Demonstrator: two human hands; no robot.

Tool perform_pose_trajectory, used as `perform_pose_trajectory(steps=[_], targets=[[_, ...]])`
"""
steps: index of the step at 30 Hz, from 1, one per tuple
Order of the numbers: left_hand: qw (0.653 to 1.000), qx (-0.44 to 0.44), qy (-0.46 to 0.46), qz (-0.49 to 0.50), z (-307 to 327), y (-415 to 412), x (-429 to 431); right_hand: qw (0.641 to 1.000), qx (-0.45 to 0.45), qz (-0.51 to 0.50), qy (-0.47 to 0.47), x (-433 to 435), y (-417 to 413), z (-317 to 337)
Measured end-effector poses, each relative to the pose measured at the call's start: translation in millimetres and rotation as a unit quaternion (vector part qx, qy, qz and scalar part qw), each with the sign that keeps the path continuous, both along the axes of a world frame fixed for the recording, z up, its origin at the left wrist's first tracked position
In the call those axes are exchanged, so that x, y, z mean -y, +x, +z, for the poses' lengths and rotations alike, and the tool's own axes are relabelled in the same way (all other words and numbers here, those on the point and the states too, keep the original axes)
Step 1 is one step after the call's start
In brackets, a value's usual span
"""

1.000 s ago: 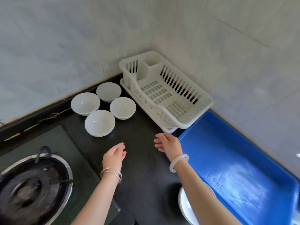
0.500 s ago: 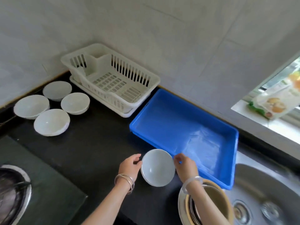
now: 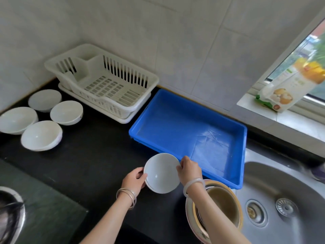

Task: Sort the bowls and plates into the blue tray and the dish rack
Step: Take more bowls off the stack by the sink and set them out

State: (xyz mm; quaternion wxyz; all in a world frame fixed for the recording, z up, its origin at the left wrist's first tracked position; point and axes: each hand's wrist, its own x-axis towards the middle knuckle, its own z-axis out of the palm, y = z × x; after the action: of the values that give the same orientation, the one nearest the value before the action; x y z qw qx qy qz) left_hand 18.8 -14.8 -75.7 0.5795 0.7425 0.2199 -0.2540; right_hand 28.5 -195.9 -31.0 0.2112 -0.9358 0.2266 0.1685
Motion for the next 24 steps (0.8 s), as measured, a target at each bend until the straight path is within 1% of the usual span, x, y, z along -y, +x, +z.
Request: perform_pose_trajectory(steps=[5,9,13,17,20,24], targets=[[0.997,-0.038,-0.061,0.026,0,2,0,1.000,0.006,-0.003,0.022,5,-4,7],[0.992,-0.066,-0.100,0.040,-1,3,-3,0.992,0.050,-0.080,0.089,23,-7,13],[0.986,-0.084,-0.139,0.040,2,5,2,0.984,0.076,-0.105,0.120,33,-4,22],[0.987,-0.076,-0.131,0.059,5,5,0,0.975,0.086,-0.120,0.167,29,-4,25],[0.988,-0.061,-0.117,0.079,8,6,-15,0.971,0.102,-0.114,0.182,22,0,28],[0.978,-0.043,-0.133,0.152,17,12,-50,0.967,0.118,-0.098,0.203,6,14,33]])
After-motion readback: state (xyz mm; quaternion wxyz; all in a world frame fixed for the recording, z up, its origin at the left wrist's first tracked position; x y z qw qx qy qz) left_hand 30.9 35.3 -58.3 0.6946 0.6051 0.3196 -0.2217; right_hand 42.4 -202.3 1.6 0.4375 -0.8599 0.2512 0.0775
